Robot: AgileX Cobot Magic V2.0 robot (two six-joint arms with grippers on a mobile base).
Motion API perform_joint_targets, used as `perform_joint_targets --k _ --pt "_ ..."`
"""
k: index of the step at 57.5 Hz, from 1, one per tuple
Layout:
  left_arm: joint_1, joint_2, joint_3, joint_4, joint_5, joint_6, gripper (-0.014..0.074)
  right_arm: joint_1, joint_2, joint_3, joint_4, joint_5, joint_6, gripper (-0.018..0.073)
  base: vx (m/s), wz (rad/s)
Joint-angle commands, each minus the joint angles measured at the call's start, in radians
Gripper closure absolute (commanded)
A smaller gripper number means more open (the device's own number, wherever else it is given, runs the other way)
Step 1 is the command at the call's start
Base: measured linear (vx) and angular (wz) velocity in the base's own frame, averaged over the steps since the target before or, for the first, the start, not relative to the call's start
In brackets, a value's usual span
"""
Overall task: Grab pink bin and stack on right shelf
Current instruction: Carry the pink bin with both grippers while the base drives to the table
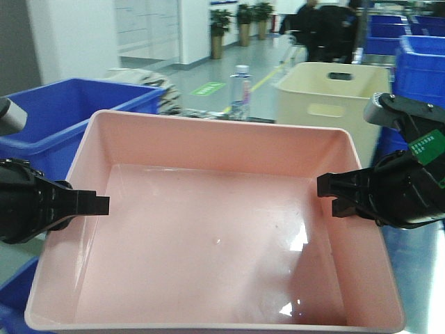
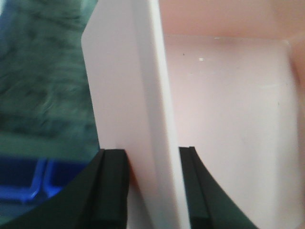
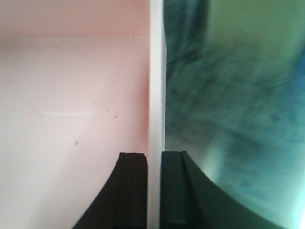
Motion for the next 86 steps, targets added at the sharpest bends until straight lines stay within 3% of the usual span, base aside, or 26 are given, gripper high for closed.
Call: perform_joint_targets --k 1,39,86 --pt "-0.008 -0.038 -0.031 -0.077 -0.084 -0.001 0.0601 -0.007 -0.03 -0.033 -0.014 -0.076 -0.007 0.0568 0.34 -0.58" --pt "-0.008 -0.035 -0.031 -0.076 -0.085 -0.001 0.0601 -0.007 -0.03 -0.033 -0.014 -0.076 -0.007 0.0568 0.29 -0.49" --pt "-0.008 -0.035 -0.031 -0.077 -0.085 -0.001 0.0601 -0.007 -0.03 -0.033 -0.014 -0.076 -0.007 0.0568 0.05 -0.07"
